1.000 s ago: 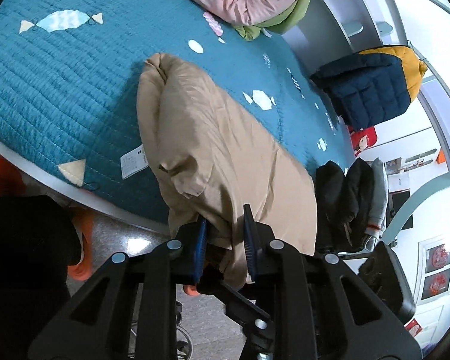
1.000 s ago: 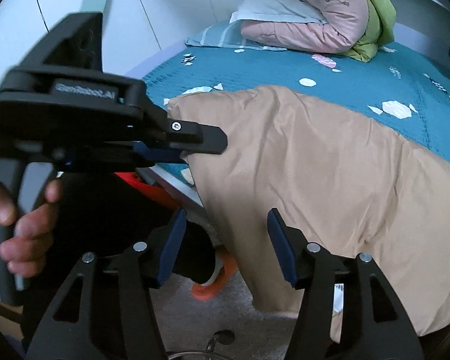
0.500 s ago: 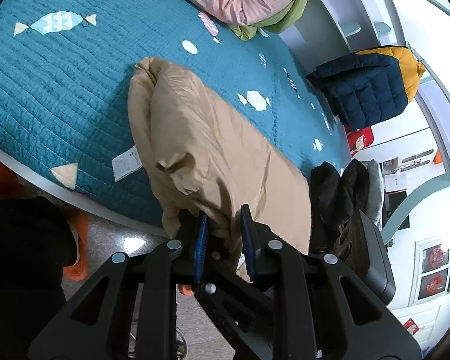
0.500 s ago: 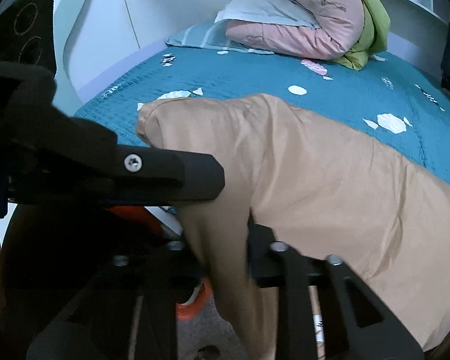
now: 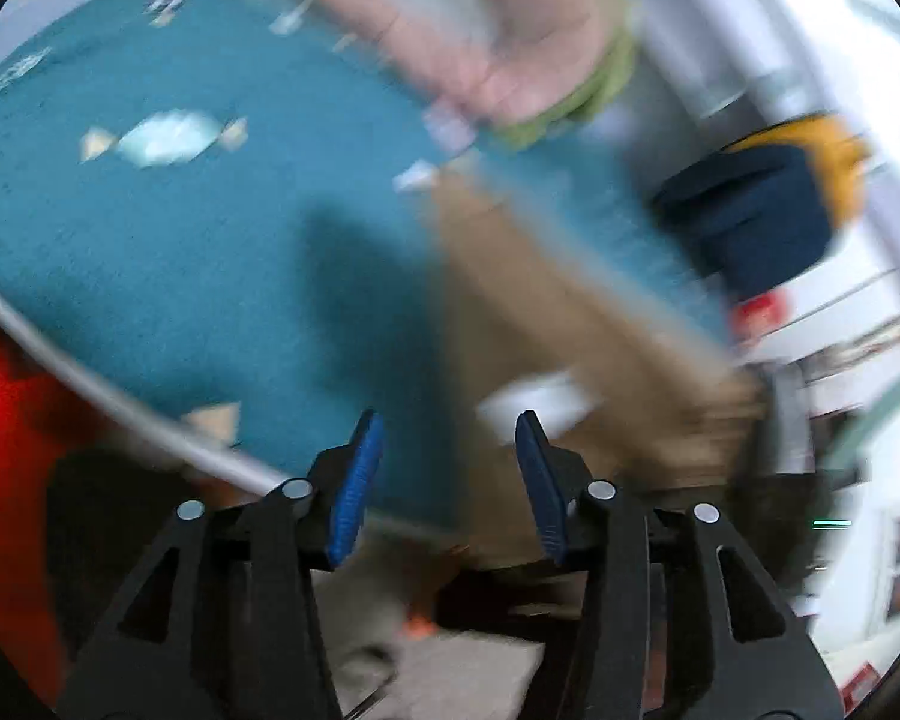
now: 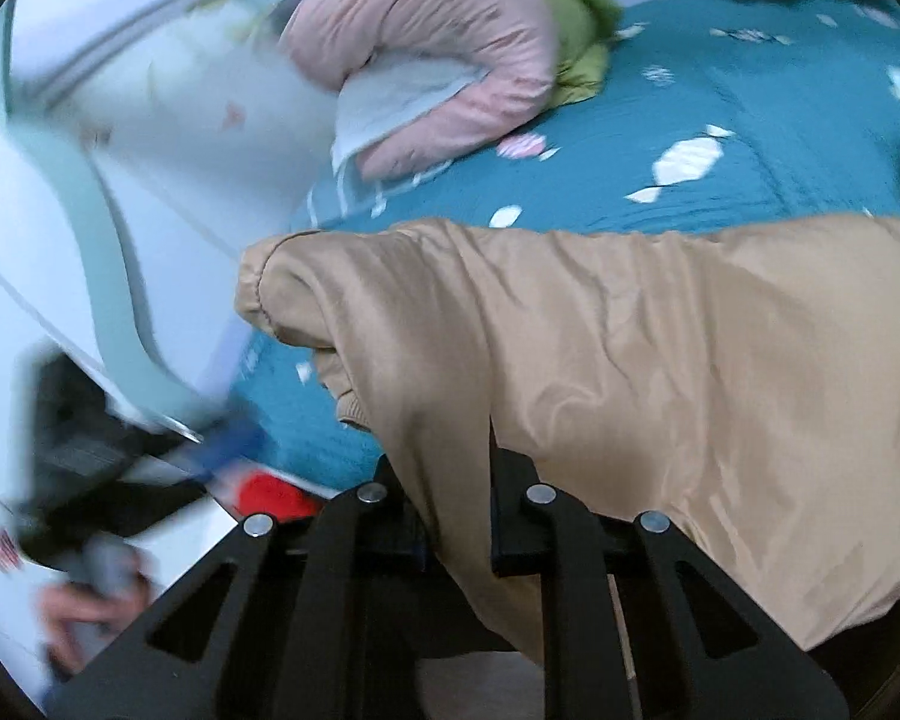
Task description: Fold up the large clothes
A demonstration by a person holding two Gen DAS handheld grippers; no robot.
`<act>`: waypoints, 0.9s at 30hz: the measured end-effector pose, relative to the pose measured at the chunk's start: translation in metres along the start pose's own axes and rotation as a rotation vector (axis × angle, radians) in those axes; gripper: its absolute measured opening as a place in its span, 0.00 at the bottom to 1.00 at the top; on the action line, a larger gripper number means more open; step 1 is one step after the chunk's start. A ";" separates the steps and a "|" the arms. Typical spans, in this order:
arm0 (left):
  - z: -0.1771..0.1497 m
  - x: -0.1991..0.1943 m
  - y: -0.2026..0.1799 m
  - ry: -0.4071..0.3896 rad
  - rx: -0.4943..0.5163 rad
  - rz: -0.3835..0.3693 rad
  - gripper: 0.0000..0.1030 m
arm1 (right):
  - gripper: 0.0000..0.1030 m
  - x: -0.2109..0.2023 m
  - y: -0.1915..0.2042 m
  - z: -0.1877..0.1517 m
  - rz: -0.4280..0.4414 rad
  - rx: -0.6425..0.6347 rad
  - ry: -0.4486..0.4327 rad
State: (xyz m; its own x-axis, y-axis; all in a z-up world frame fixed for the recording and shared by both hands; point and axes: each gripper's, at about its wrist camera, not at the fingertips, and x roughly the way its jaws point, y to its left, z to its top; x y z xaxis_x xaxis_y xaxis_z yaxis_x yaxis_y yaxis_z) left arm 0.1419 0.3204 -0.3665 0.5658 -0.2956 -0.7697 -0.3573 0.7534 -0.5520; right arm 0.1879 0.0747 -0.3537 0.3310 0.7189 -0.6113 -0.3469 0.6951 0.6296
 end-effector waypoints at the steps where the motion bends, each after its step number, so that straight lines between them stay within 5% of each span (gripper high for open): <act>1: 0.001 0.015 0.001 0.027 -0.014 -0.009 0.45 | 0.12 -0.010 -0.007 0.003 0.013 0.038 -0.017; 8: 0.000 0.083 -0.085 0.125 0.139 -0.098 0.45 | 0.12 -0.061 -0.053 0.002 0.039 0.226 -0.104; 16: -0.022 0.135 -0.180 0.223 0.311 -0.173 0.45 | 0.13 -0.116 -0.117 -0.019 -0.045 0.415 -0.209; 27: -0.065 0.219 -0.235 0.383 0.459 -0.106 0.47 | 0.36 -0.152 -0.177 -0.048 -0.351 0.550 -0.194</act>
State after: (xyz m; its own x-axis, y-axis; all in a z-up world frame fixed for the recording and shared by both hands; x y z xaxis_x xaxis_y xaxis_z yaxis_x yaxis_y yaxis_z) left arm 0.3013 0.0404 -0.4265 0.2429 -0.5087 -0.8260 0.0918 0.8597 -0.5025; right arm 0.1568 -0.1576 -0.3956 0.5116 0.4021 -0.7593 0.2898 0.7512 0.5930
